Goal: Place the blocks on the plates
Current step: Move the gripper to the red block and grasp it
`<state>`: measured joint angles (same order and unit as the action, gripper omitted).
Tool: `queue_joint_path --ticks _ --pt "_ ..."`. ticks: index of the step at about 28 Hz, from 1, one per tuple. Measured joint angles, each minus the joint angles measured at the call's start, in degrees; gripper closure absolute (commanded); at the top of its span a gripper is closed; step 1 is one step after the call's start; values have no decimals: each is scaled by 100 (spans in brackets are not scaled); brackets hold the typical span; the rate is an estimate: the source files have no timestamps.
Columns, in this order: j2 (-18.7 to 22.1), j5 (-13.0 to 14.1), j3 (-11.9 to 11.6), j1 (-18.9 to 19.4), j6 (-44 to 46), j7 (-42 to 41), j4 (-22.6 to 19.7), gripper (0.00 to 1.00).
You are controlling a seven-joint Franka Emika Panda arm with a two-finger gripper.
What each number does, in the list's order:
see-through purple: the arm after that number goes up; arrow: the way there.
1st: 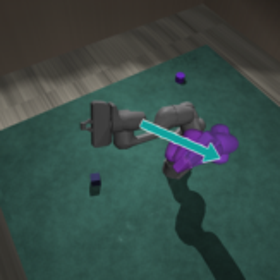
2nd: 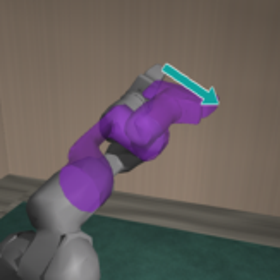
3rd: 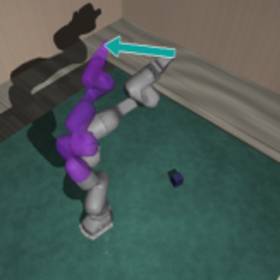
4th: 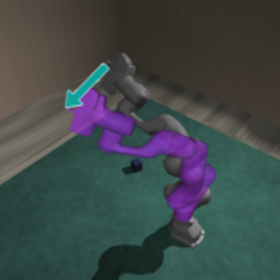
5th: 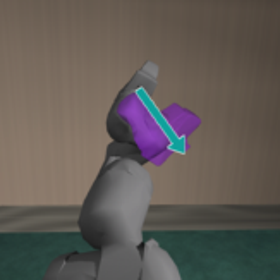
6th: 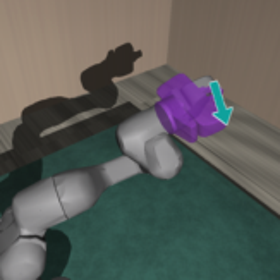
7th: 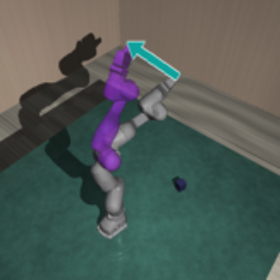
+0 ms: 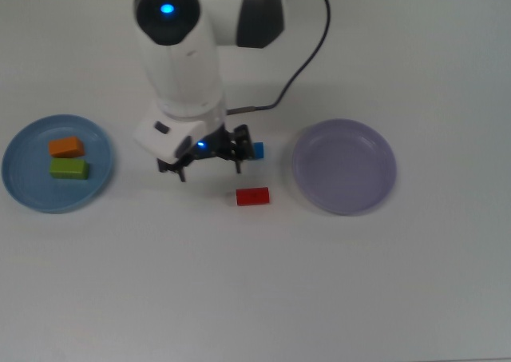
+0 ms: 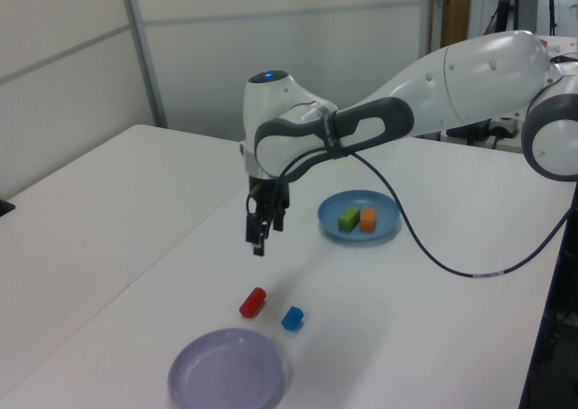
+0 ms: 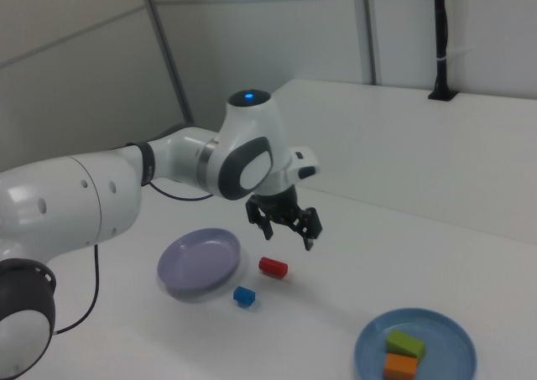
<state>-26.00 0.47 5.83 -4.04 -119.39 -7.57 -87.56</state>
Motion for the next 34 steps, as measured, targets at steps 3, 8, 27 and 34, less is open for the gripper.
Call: queue_joint_path --ticks 3,8,27,34 --pt "-109 0 2 200 -141 39 -20 0" --pt "-357 -199 3 416 -345 390 -30 0" --pt "-689 -450 1 509 -753 1115 -159 0" --pt "-729 -450 2 511 -831 1137 -164 23"
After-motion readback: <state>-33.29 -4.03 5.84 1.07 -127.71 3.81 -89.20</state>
